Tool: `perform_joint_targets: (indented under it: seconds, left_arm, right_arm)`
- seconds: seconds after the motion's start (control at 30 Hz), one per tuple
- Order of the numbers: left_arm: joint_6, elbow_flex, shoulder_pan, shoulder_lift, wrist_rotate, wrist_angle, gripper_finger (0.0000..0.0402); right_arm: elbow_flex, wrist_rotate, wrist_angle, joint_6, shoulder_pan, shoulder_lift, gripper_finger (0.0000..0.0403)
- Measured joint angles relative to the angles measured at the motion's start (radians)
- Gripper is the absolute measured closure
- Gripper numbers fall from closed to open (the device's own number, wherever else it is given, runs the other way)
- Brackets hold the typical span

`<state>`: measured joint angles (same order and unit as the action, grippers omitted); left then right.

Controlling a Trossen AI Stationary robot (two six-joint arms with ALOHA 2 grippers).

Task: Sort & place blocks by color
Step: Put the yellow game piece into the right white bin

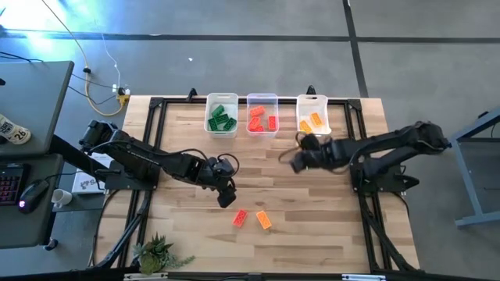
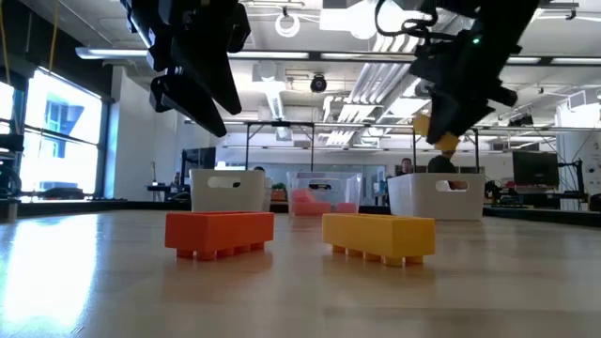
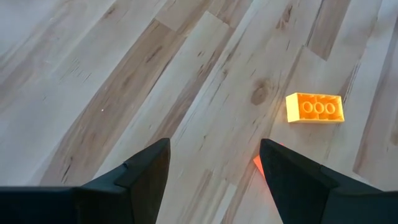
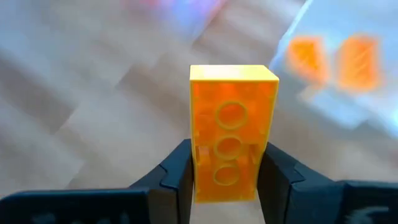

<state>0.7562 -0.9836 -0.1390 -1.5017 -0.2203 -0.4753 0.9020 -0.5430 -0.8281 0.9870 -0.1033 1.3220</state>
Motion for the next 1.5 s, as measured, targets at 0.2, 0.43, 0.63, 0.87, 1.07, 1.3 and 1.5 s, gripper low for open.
perform_joint_targets:
  seconds: [0.2,0.43,0.63,0.87,1.07,1.3,1.5]
  left_arm:
    - [0.0,0.0,0.0,0.0,0.0,0.001,0.0166]
    - [0.0,0.0,0.0,0.0,0.001,0.0,0.0166]
    - [0.0,0.0,0.0,0.0,0.003,0.001,0.0166]
    - [0.001,0.0,0.001,0.0,0.02,0.001,0.0166]
    - [0.076,0.0,-0.02,0.0,0.067,0.005,0.0166]
    - [0.126,0.0,-0.085,0.0,0.05,0.006,0.0166]
    - [0.134,0.0,-0.126,0.0,0.0,0.005,0.0166]
  right_arm:
    - [0.0,-0.159,0.056,-0.154,0.192,-0.025,0.0296]
    - [0.0,-0.083,0.182,-0.306,0.407,-0.018,0.0296]
    - [0.0,-0.026,0.204,-0.384,0.519,-0.014,0.0296]
    - [0.0,0.024,0.193,-0.384,0.602,-0.013,0.0296]
    - [0.0,0.084,0.158,-0.355,0.644,0.037,0.0296]
    - [-0.001,0.122,0.155,-0.351,0.66,0.15,0.0296]
    - [-0.001,0.125,0.159,-0.352,0.66,0.171,0.0296]
